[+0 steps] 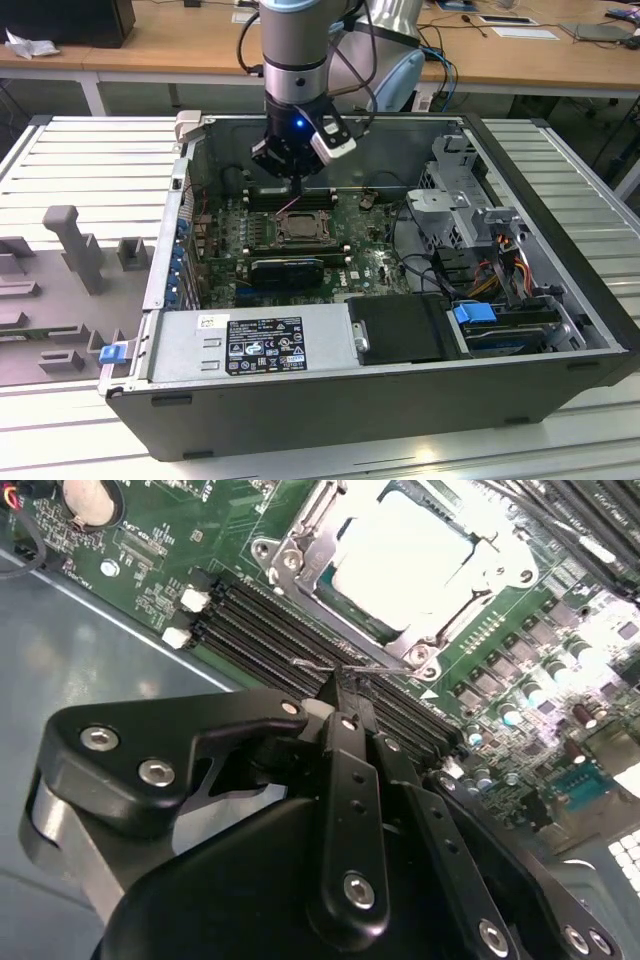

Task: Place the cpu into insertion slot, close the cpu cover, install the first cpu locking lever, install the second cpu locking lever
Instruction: 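Install the first cpu locking lever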

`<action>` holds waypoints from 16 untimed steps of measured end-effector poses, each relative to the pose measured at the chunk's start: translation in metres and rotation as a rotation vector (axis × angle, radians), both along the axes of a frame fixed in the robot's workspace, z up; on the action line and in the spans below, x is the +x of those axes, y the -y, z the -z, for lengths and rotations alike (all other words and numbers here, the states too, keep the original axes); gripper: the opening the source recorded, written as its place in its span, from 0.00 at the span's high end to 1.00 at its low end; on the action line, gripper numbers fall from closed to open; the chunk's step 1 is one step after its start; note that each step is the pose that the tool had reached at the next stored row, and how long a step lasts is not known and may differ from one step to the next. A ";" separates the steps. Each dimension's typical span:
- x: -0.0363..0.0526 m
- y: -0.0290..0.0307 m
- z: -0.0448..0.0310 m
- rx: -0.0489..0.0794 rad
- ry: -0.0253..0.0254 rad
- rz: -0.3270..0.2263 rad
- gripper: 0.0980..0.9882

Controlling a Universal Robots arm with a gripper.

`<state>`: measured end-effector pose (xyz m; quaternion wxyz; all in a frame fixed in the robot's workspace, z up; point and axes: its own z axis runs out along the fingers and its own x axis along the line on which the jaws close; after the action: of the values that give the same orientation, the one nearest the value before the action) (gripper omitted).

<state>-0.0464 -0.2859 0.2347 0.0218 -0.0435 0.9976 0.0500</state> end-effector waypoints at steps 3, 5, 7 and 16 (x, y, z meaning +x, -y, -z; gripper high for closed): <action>0.0114 -0.0002 0.0058 0.000 -0.0001 0.000 0.99; 0.0164 -0.0002 0.0096 0.000 -0.0001 0.000 0.99; 0.0188 -0.0003 0.0137 0.000 -0.0001 0.000 0.99; 0.0243 -0.0003 0.0289 -0.001 -0.0001 0.000 0.99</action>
<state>-0.0221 -0.2856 0.2057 0.0218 -0.0434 0.9976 0.0498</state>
